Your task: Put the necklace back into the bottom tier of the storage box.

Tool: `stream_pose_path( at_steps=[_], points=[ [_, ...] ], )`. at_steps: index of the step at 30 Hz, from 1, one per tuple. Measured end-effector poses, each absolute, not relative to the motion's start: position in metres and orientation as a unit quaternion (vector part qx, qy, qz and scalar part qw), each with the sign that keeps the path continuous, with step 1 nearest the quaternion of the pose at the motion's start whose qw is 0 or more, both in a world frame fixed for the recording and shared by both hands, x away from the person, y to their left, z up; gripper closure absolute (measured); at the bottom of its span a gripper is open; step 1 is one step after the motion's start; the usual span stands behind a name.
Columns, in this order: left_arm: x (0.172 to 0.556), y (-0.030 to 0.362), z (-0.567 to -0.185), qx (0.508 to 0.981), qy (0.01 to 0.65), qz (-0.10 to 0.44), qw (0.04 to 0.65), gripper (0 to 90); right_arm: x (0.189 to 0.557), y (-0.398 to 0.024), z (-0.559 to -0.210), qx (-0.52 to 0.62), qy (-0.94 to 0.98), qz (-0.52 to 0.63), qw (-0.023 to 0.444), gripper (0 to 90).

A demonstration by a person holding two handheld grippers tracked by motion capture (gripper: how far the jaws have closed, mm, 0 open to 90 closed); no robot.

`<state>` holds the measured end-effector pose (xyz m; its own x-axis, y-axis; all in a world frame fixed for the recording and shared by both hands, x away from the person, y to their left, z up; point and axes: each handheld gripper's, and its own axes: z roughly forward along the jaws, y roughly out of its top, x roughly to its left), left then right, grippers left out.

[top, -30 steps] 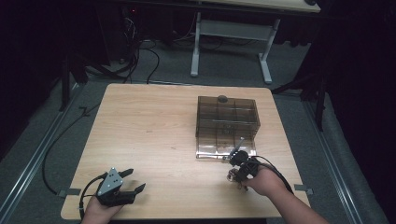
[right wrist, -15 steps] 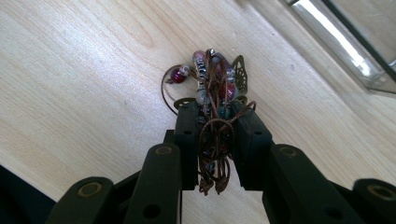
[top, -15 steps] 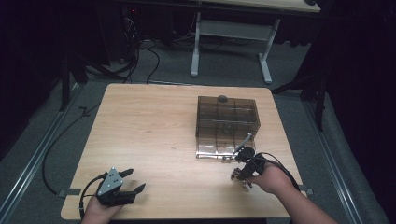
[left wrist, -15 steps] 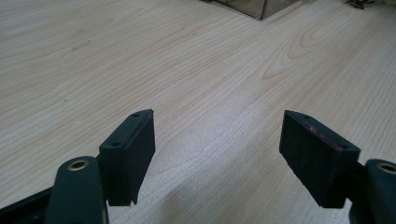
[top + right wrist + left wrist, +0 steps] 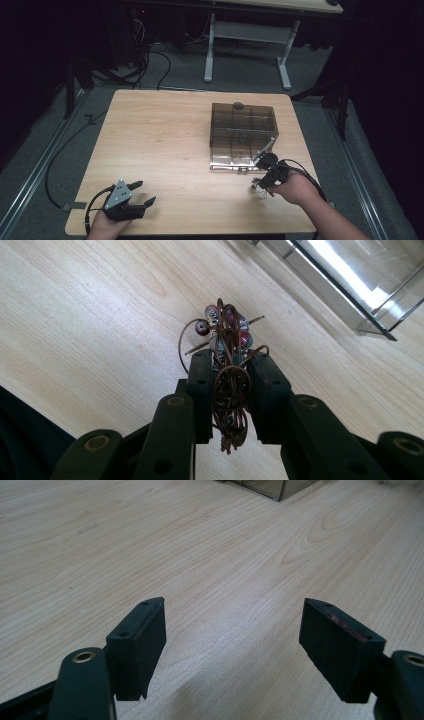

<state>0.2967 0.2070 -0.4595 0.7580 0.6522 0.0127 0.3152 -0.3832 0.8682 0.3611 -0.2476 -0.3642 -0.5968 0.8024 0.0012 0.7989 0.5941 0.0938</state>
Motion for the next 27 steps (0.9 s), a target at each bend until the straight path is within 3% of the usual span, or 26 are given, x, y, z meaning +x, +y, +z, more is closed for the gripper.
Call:
stream_pose_path(
  at_steps=[12,27],
  points=[
    [0.297,0.207,-0.459,0.812,0.298,0.18,0.469,27.2,0.368,-0.248,-0.347,0.453,0.89,0.051,0.022,74.3],
    [0.297,0.207,-0.46,0.811,0.298,0.179,0.471,27.2,0.385,-0.242,-0.326,0.451,0.89,0.06,0.035,80.7]
  ],
)
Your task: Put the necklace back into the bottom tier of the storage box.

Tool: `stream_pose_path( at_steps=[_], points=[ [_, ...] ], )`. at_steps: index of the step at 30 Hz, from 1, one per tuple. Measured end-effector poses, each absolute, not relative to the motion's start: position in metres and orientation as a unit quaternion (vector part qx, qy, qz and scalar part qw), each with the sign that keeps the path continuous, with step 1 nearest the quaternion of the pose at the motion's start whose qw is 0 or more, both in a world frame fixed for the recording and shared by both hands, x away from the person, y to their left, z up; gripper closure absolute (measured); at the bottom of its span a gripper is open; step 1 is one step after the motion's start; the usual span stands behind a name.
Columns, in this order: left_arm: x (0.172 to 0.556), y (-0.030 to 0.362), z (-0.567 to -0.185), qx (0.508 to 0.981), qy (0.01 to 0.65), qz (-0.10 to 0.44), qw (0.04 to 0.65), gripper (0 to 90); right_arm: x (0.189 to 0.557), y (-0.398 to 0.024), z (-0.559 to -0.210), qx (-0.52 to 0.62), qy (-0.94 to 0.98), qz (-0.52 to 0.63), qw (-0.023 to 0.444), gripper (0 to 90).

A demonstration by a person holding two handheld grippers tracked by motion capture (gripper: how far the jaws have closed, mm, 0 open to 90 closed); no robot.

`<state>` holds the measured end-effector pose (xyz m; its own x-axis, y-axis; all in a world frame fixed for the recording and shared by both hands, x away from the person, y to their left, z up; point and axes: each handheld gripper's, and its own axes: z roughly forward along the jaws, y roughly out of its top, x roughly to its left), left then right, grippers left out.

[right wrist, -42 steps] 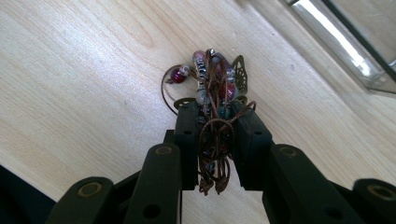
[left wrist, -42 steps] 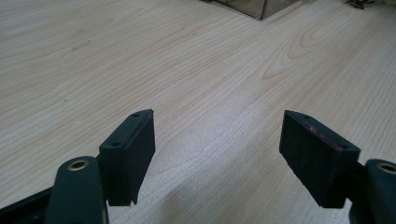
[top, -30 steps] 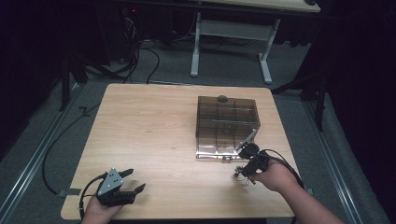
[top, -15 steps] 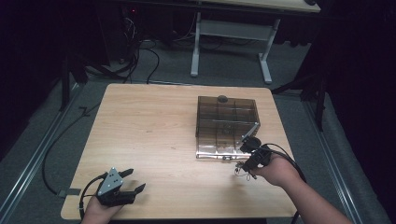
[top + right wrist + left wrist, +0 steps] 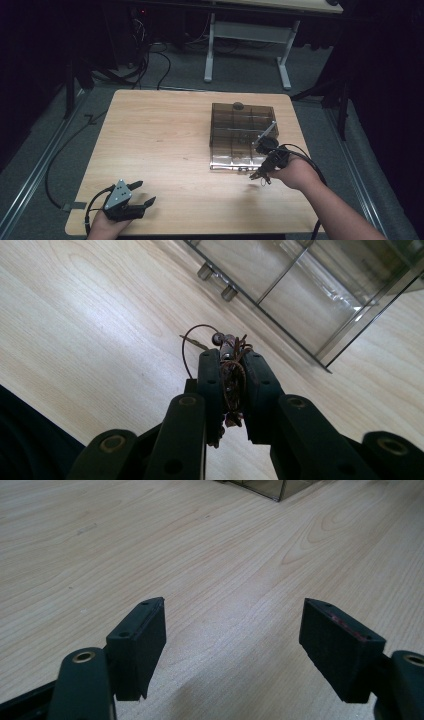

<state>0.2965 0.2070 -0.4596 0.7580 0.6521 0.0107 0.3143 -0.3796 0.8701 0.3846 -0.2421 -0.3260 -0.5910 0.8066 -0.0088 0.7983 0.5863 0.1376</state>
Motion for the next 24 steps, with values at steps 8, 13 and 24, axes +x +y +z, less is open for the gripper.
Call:
stream_pose_path(
  at_steps=[8,13,24],
  points=[
    [0.297,0.207,-0.46,0.811,0.297,0.179,0.471,27.2,0.396,-0.237,-0.31,0.445,0.892,0.068,0.045,80.6],
    [0.297,0.207,-0.46,0.811,0.298,0.179,0.471,27.1,0.405,-0.232,-0.306,0.449,0.89,0.069,0.05,80.6],
    [0.297,0.207,-0.46,0.811,0.297,0.178,0.471,27.1,0.437,-0.219,-0.318,0.447,0.891,0.064,0.05,80.6]
  ],
)
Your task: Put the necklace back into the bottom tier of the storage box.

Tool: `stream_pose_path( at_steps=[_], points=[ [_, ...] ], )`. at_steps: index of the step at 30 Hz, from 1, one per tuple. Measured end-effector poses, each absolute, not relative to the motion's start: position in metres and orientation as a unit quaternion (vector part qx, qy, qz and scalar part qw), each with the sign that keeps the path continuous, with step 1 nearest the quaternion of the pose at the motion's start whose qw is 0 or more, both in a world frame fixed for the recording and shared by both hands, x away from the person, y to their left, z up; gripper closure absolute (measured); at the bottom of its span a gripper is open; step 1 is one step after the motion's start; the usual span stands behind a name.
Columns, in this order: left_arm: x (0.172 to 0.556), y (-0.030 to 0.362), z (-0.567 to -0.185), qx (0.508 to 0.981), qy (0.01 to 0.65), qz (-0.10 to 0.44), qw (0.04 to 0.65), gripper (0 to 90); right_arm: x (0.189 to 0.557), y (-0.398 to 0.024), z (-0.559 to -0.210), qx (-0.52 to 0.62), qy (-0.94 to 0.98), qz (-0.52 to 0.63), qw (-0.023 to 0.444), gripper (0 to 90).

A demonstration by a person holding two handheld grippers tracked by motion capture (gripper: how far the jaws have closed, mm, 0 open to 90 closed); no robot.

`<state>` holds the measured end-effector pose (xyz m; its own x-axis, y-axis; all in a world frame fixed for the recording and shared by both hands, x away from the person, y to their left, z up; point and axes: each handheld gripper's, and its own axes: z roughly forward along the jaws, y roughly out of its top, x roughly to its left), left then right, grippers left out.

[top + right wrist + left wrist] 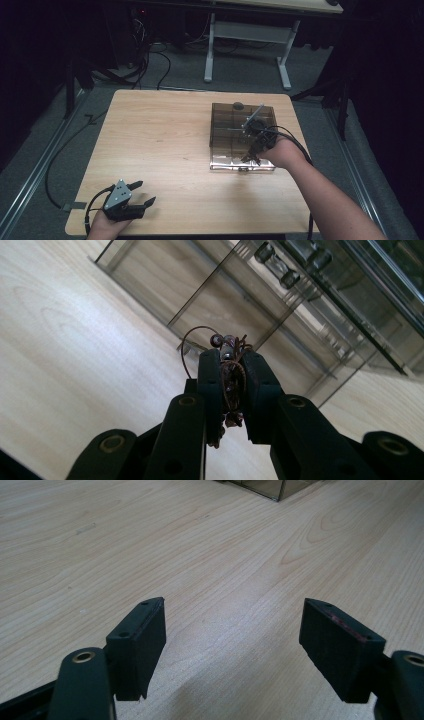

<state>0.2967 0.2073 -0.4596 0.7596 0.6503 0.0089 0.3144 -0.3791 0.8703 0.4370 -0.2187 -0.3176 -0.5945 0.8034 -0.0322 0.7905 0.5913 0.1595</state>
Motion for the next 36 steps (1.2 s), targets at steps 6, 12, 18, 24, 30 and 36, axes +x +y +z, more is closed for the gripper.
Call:
stream_pose_path(
  at_steps=[6,12,18,24,30,36],
  points=[
    [0.297,0.207,-0.46,0.811,0.297,0.178,0.472,27.1,0.451,-0.212,-0.337,0.446,0.892,0.054,0.047,80.6],
    [0.297,0.207,-0.46,0.811,0.297,0.179,0.471,27.1,0.459,-0.209,-0.352,0.441,0.895,0.048,0.043,80.5],
    [0.297,0.207,-0.46,0.811,0.297,0.178,0.471,27.1,0.467,-0.207,-0.366,0.437,0.897,0.051,0.043,80.5],
    [0.297,0.208,-0.46,0.812,0.297,0.178,0.471,27.1,0.473,-0.202,-0.379,0.436,0.897,0.056,0.038,80.4],
    [0.297,0.208,-0.46,0.812,0.297,0.177,0.47,27.1,0.473,-0.197,-0.388,0.439,0.896,0.057,0.028,80.2],
    [0.297,0.207,-0.46,0.813,0.297,0.177,0.469,27.1,0.471,-0.198,-0.398,0.436,0.898,0.06,0.026,79.6]
  ],
)
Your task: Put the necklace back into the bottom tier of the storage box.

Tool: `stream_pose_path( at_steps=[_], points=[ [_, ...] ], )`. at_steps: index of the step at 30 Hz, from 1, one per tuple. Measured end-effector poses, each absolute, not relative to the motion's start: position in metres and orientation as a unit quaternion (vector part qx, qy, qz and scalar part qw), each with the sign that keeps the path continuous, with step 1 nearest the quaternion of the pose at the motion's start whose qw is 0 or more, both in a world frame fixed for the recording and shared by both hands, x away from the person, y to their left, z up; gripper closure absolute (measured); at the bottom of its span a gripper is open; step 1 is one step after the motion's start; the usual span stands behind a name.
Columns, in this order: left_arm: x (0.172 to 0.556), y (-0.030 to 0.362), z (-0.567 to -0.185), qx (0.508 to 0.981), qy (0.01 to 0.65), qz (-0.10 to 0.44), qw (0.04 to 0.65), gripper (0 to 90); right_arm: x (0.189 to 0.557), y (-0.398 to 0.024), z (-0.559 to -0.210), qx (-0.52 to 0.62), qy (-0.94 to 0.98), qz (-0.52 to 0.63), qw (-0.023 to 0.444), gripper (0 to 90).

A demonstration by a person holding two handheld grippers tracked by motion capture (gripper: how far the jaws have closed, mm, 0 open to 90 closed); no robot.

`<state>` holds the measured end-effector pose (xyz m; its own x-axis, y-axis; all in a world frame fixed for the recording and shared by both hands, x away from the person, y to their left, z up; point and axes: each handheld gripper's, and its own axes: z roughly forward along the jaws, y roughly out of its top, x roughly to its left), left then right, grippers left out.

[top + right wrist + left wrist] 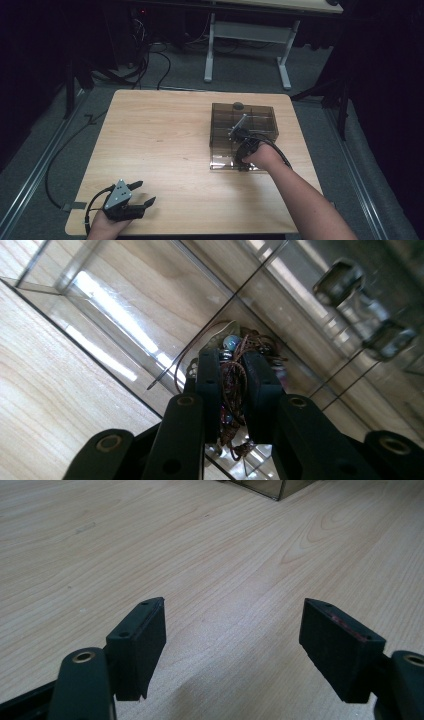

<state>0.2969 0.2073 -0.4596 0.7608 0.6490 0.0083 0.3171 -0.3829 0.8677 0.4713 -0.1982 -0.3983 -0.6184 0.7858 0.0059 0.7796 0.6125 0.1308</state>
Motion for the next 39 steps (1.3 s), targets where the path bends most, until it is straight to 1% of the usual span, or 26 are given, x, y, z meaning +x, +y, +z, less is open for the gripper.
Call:
stream_pose_path(
  at_steps=[3,5,6,11,12,14,16,17,19,21,26,30,32,34,39],
  points=[
    [0.297,0.207,-0.459,0.813,0.297,0.176,0.468,27.2,0.47,-0.201,-0.401,0.45,0.891,0.065,0.018,75.1],
    [0.297,0.207,-0.459,0.813,0.297,0.176,0.468,27.2,0.47,-0.202,-0.399,0.453,0.889,0.068,0.017,74.1],
    [0.297,0.207,-0.46,0.813,0.297,0.176,0.468,27.2,0.469,-0.206,-0.393,0.456,0.886,0.08,0.018,71.9],
    [0.297,0.207,-0.46,0.814,0.298,0.177,0.467,27.2,0.467,-0.212,-0.382,0.465,0.881,0.088,0.024,69.9],
    [0.297,0.207,-0.46,0.814,0.298,0.178,0.467,27.2,0.466,-0.213,-0.38,0.466,0.88,0.09,0.023,70.2],
    [0.297,0.207,-0.46,0.814,0.298,0.178,0.466,27.3,0.463,-0.215,-0.377,0.469,0.878,0.088,0.022,74.8],
    [0.297,0.207,-0.46,0.814,0.298,0.178,0.466,27.3,0.462,-0.216,-0.379,0.457,0.885,0.085,0.02,81.3],
    [0.297,0.207,-0.46,0.814,0.298,0.178,0.466,27.3,0.462,-0.216,-0.379,0.457,0.885,0.085,0.02,81.3],
    [0.297,0.207,-0.46,0.814,0.298,0.177,0.466,27.3,0.46,-0.216,-0.384,0.455,0.887,0.081,0.015,86.7],
    [0.297,0.207,-0.46,0.814,0.298,0.177,0.466,27.2,0.459,-0.215,-0.388,0.455,0.887,0.078,0.013,87.7],
    [0.297,0.207,-0.459,0.814,0.298,0.176,0.466,27.3,0.46,-0.215,-0.402,0.454,0.889,0.066,0.009,87.7],
    [0.297,0.207,-0.459,0.814,0.299,0.176,0.466,27.2,0.461,-0.213,-0.404,0.454,0.889,0.062,0.007,86.6],
    [0.297,0.207,-0.459,0.814,0.298,0.176,0.466,27.2,0.461,-0.213,-0.403,0.456,0.888,0.06,0.007,86.1],
    [0.297,0.208,-0.459,0.814,0.299,0.177,0.466,27.2,0.461,-0.214,-0.402,0.456,0.888,0.061,0.009,83.4],
    [0.297,0.207,-0.459,0.813,0.299,0.178,0.467,27.3,0.461,-0.218,-0.39,0.457,0.886,0.08,0.017,80.8]
  ],
)
